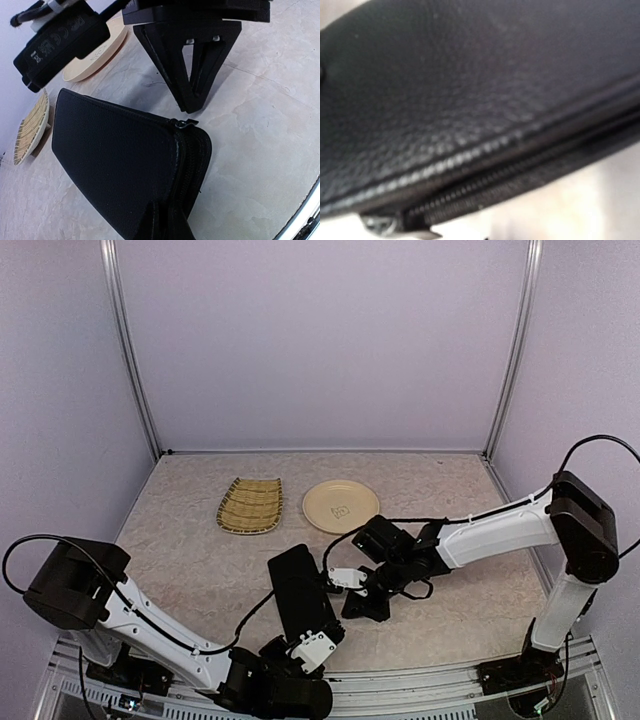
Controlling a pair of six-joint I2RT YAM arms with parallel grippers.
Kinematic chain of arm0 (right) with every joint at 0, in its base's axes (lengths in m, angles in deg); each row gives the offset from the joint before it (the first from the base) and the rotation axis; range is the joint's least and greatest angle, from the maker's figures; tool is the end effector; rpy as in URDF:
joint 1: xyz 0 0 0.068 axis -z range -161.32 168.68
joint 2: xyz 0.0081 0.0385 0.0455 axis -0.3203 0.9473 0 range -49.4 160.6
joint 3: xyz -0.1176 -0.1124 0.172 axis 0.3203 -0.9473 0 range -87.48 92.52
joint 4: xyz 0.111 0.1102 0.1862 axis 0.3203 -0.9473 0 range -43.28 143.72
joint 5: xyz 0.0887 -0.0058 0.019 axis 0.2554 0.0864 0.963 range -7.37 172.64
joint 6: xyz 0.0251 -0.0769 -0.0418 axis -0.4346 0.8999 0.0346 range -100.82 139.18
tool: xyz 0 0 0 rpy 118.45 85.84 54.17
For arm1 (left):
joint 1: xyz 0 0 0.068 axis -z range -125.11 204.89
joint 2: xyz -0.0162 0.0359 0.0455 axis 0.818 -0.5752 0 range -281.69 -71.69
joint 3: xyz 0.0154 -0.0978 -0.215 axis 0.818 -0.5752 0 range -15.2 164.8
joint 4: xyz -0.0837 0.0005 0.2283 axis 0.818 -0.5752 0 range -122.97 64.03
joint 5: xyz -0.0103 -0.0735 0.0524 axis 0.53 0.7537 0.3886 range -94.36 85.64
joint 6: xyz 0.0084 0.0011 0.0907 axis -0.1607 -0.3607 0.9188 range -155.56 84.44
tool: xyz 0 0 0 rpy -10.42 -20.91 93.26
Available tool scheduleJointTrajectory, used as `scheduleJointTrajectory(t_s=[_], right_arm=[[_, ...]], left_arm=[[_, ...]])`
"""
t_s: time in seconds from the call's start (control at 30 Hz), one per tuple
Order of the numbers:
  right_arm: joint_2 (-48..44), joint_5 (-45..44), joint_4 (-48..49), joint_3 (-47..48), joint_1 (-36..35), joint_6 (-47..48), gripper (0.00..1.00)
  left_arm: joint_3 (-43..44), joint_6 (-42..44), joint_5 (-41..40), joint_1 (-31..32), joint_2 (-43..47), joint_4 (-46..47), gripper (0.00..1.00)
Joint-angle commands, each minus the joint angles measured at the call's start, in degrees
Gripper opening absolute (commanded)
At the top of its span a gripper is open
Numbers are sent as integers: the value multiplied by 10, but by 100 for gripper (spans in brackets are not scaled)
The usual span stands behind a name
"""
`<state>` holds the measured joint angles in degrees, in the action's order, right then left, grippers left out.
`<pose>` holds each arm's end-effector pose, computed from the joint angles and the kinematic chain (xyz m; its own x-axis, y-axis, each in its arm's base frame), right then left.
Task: Sort the hair-cutting tools
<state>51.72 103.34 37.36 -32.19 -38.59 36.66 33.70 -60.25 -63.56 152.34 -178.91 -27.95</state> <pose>0.1562 0.2964 0.0829 -0.1929 -0.8200 -0.5389 -0.9793 0.1264 0.1582 0.0287 -0.3203 0.0690 -0.1327 0.6340 -0.7619 0.5586 0.6828 0.4709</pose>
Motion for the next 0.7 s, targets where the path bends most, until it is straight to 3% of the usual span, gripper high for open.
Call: scheduleJointTrajectory(t_s=[0.0,0.1,0.23,0.33,0.67], right_arm=[[-33,-17,-1,-19,8,47,15],[-56,6,-3,-33,14,91,34],[-80,96,-31,-24,22,113,47],[-84,128,-30,-22,22,121,49],[-59,108,-20,16,14,113,51]], left_arm=[[8,-21,5,1,14,7,0],[10,-32,4,0,28,4,0],[-12,-47,14,-5,52,29,0],[-29,-50,27,-7,69,56,0],[-43,-60,32,-13,90,73,0]])
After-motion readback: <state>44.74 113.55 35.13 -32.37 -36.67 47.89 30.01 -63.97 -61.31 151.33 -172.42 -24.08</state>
